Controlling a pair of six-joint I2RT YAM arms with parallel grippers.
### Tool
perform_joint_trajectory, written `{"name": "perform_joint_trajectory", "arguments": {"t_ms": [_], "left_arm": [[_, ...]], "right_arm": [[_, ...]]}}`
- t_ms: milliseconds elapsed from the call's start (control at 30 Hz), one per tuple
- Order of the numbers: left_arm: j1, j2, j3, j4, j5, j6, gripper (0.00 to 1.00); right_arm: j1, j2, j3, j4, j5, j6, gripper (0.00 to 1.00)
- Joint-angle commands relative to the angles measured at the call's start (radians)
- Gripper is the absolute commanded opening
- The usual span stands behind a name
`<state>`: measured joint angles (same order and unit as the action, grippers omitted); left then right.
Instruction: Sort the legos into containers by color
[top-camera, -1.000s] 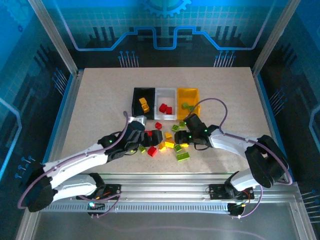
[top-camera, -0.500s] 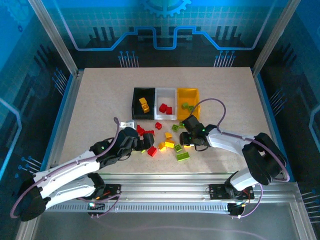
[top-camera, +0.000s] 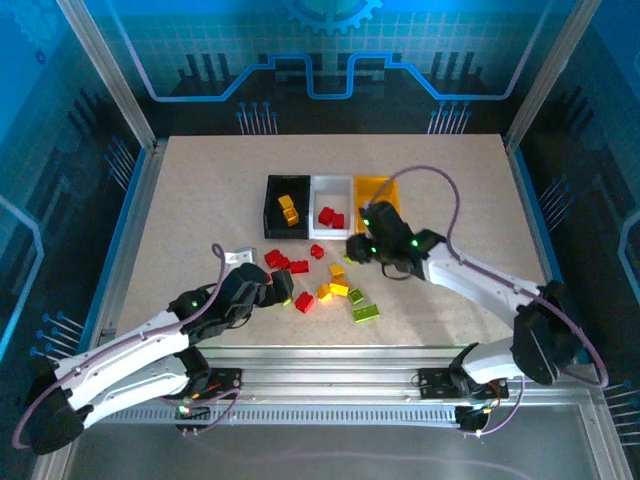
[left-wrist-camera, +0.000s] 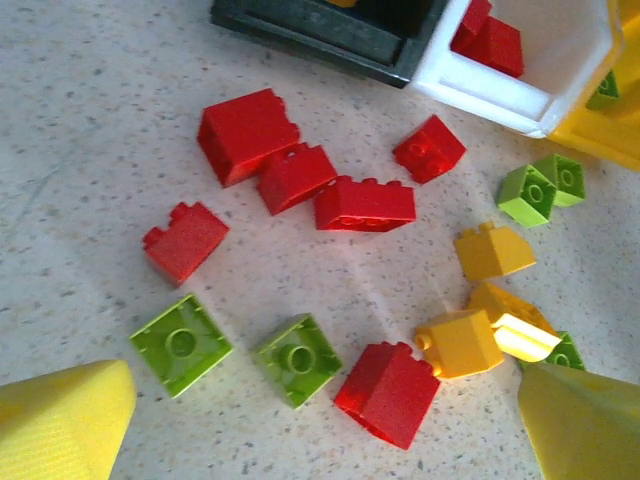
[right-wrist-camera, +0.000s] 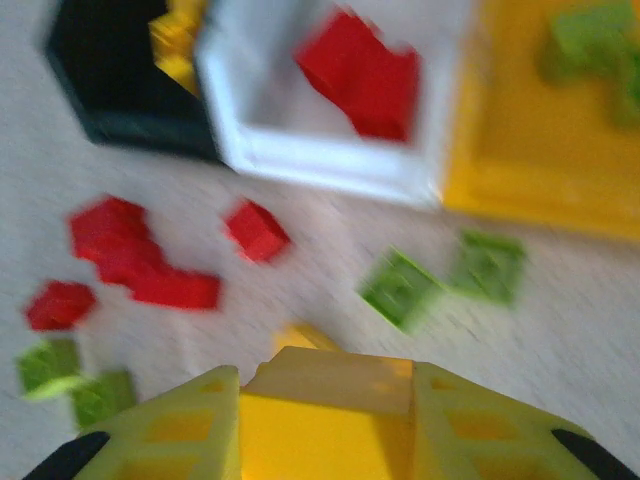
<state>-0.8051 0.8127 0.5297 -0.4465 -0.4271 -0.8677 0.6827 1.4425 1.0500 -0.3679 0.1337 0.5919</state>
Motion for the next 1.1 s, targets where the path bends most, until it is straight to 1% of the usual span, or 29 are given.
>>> {"name": "perform_joint_trajectory", "arguments": {"t_ms": [0, 167, 300, 467, 633, 667, 767, 833, 933, 1067], "left_arm": [[0.008, -0.065, -0.029, -0.076, -0.054, -0.041, 0.99], [0.011, -0.123, -0.043, -0.119, -0.062, -0.044, 0.99], [0.015, -0.132, -0.045, -0.131, -0.05, -0.043, 0.99], [0.02, -0.126, -0.053, -0.116, -0.033, -0.036, 0.99], [0.021, -0.116, -0.059, -0.11, -0.02, -0.032, 0.99], [0.022, -0.112, -0.06, -0.11, -0.017, -0.032, 0.99], [0.022, -0.104, -0.068, -0.098, -0.004, -0.034, 0.99], [0.023, -0.1, -0.071, -0.09, 0.0, -0.034, 0.99], [0.024, -0.093, -0.071, -0.078, 0.004, -0.032, 0.99], [0.024, -0.074, -0.067, -0.053, 0.014, -0.022, 0.99]], "right_arm": [[0.041, 0.146, 0.175, 0.041, -0.067, -0.054, 0.31], [0.052, 0.413, 0.465, 0.044, -0.102, -0.064, 0.32], [0.043, 0.598, 0.675, 0.015, -0.085, -0.055, 0.32], [0.026, 0.77, 0.867, 0.007, -0.103, -0.033, 0.32], [0.011, 0.917, 1.04, -0.049, -0.119, -0.006, 0.34], [0.008, 0.937, 1.063, -0.058, -0.125, 0.001, 0.36], [0.001, 0.968, 1.111, -0.064, -0.158, 0.008, 0.52], [0.0, 0.962, 1.119, -0.056, -0.17, 0.001, 0.59], [0.0, 0.927, 1.116, -0.048, -0.177, -0.014, 0.62], [0.002, 0.834, 1.049, -0.031, -0.166, -0.024, 0.65]]}}
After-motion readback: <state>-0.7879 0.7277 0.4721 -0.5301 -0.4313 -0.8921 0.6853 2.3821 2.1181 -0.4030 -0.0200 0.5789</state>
